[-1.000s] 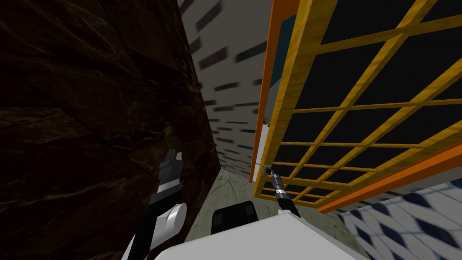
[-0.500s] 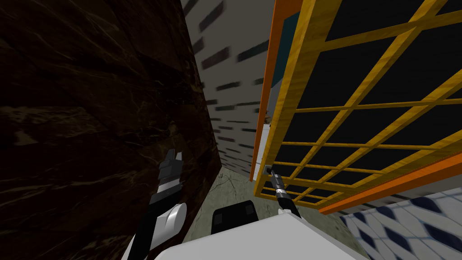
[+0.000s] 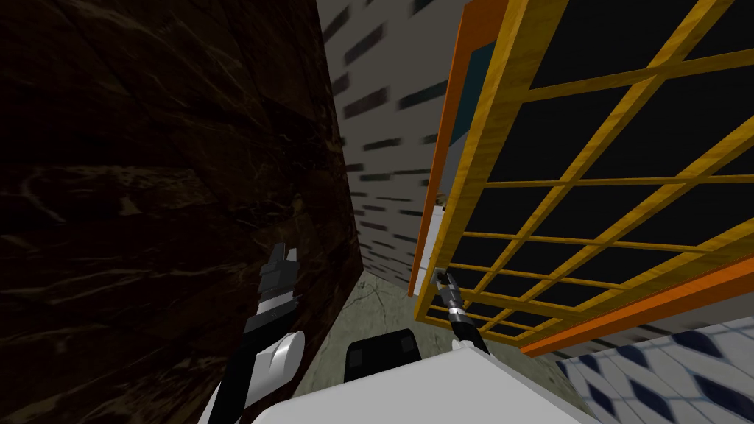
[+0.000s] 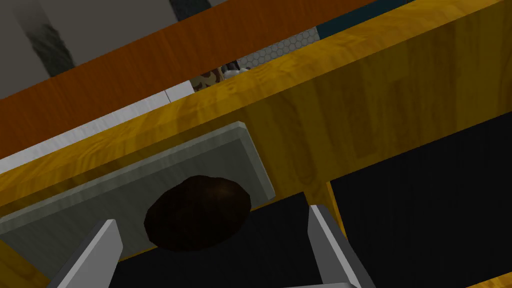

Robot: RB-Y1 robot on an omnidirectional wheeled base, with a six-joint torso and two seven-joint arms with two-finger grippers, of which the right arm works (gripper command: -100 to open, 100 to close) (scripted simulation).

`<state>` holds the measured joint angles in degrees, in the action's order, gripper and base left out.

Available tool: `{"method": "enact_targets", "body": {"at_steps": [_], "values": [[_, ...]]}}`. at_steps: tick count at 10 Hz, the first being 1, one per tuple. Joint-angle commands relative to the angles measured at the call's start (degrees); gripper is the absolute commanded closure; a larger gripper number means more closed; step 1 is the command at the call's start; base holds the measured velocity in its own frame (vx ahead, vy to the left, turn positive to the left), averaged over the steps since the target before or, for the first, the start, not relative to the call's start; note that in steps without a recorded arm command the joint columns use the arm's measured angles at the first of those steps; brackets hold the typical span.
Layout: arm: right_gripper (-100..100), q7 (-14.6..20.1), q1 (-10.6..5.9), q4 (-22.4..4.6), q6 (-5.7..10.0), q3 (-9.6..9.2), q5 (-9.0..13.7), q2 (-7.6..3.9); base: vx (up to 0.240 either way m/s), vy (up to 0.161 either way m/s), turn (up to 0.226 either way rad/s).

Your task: Pull the door open

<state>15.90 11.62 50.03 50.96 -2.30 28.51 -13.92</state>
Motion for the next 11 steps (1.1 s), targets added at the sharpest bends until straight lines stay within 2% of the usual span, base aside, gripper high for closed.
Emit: {"method": "enact_targets", "body": {"at_steps": [1, 2, 6, 7, 9, 10, 11], "values": [[-100, 2.86, 0.13, 0.57, 0.06, -0.83, 1.35, -0.06, -0.062, 0.002, 0.035], [-100, 3.61, 0.13, 0.57, 0.06, -0.83, 1.35, -0.06, -0.040, -0.001, 0.015], [-100, 10.17, 0.19, 1.32, 0.46, -2.71, 4.35, -0.18, -0.045, -0.004, 0.032], [-100, 10.44, 0.19, 1.32, 0.46, -2.71, 4.35, -0.18, -0.044, -0.004, 0.019], [-100, 14.24, 0.23, 1.88, 0.75, -4.10, 6.56, -0.28, -0.056, -0.010, 0.046], [-100, 15.13, 0.23, 1.88, 0.75, -4.10, 6.56, -0.28, -0.054, -0.005, 0.019], [-100, 17.16, 0.25, 2.16, 0.90, -4.81, 7.70, -0.33, -0.051, -0.003, 0.031]]}}
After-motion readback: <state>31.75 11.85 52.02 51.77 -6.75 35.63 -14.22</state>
